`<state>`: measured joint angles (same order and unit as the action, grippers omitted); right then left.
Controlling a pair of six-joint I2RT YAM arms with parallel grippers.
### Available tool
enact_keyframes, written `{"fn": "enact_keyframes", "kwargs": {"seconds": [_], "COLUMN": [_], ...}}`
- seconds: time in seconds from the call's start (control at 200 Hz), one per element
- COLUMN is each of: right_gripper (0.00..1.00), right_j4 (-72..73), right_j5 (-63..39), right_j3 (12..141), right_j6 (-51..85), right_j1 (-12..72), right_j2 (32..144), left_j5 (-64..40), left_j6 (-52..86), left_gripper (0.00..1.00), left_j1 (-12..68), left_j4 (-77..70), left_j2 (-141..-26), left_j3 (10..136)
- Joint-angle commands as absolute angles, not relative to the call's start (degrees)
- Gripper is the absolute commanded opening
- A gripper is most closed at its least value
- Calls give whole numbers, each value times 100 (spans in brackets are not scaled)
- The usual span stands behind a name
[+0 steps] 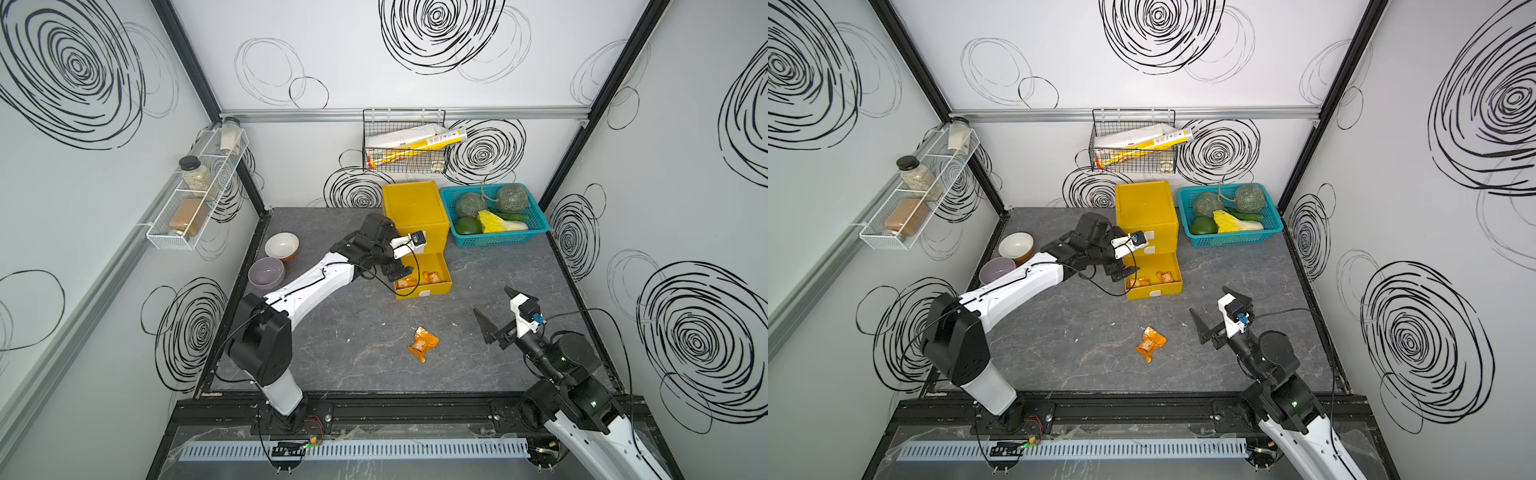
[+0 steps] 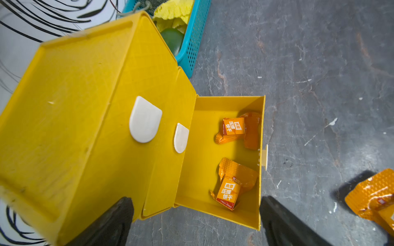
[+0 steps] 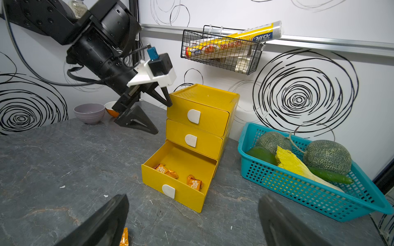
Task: Place the cookies into the drawer by color
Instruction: Place the cookie in the drawer, then pick up the cookie at the center of the board.
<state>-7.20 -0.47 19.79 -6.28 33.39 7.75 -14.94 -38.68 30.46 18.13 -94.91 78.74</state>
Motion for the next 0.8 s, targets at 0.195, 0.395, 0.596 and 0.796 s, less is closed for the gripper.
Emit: {"fn": "enact_keyframes", "kwargs": {"seconds": [0.195, 0.395, 0.596, 0.796], "right_gripper": [99, 98, 98, 95], "right_j4": [-619, -656, -658, -848], "right_j5": [-404, -612, -1140, -1886], "right_j3": [1908, 1948, 2024, 2192], "right_j6": [-800, -861, -1227, -1663], "right_j1": [3313, 3314, 3316, 3331], "right_j2": [997, 1244, 1626, 2236], "left_j5": [-1778, -1939, -2041, -2162], "left_j6": [-3443, -3103, -2722, -2322], "left_gripper": [99, 99, 99, 99], "left_j1": [2859, 2779, 2752, 2747], "left_j4": [2114, 2383, 2451, 2356], "left_j2": [-8683, -7952, -7048, -6311], "left_j3": [7540, 7151, 6495, 5747]}}
